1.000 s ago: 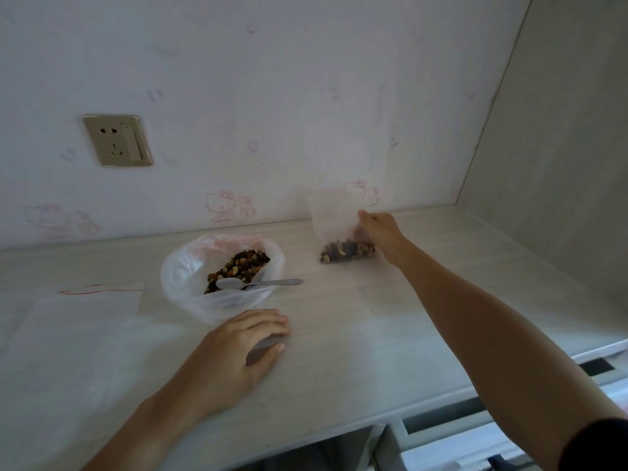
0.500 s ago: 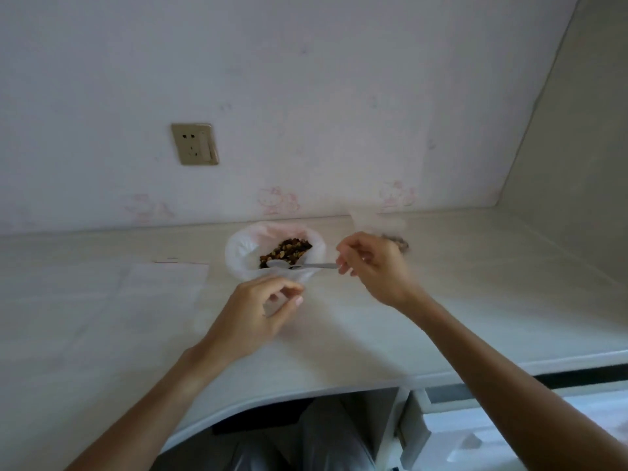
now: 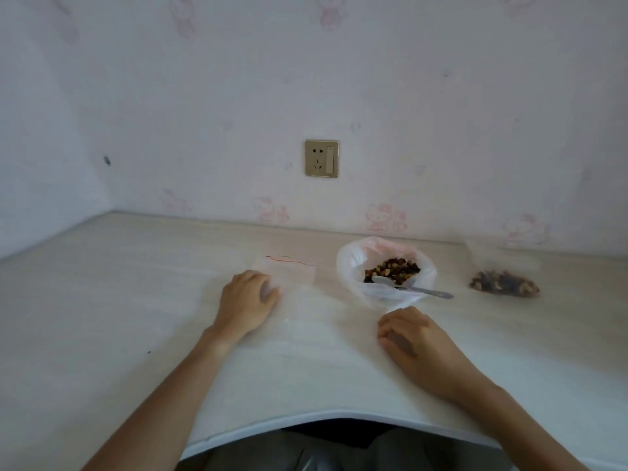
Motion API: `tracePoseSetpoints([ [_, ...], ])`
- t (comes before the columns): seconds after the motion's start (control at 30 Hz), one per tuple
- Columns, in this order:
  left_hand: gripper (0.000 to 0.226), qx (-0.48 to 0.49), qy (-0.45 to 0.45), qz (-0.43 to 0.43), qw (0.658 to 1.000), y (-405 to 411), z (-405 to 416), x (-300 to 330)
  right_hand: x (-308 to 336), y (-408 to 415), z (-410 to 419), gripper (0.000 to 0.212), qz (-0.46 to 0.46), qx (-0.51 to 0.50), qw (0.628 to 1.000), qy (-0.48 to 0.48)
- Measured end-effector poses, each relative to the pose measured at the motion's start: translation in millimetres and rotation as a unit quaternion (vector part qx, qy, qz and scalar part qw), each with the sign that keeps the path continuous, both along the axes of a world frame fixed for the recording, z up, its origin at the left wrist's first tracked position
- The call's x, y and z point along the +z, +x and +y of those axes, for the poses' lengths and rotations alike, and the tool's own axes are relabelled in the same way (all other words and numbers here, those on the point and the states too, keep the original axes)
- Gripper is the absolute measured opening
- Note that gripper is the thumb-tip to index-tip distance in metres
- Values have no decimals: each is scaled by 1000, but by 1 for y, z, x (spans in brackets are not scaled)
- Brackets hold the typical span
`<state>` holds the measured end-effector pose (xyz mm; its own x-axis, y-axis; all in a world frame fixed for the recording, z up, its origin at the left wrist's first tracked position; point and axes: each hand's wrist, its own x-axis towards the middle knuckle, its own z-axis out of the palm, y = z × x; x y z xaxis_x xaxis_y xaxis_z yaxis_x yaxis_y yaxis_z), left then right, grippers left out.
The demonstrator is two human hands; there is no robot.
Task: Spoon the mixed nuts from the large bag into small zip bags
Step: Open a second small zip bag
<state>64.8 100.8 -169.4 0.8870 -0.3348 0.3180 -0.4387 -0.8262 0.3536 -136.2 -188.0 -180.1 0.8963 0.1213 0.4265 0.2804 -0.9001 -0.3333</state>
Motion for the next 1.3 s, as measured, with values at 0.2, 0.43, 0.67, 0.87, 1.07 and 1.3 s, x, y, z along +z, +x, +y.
tracePoseSetpoints([
  [0.2, 11, 16, -60, -42, 997, 4, 2, -4, -4, 1, -2, 10, -2, -13, 999, 38],
  [0.43, 8, 51, -220, -135, 965, -4, 12, 18, -1, 0, -2, 7, 12, -22, 998, 62],
  [0.67, 5, -81, -289, -270, 915, -42, -24, 61, 30, 6, 8, 8, 74, -49, 968, 237],
  [0.87, 10, -193, -300, -305, 883, -85, -82, 77, 97, 14, 25, 26, 22, -2, 847, 531],
  [1.07, 67, -180, -456, -154, 858, -109, -108, 87, 113, 5, 16, 24, -67, -27, 827, 558],
  [1.3, 52, -148, -414, -10, 898, -106, -112, 109, 118, -3, 11, 32, -101, -51, 837, 536],
])
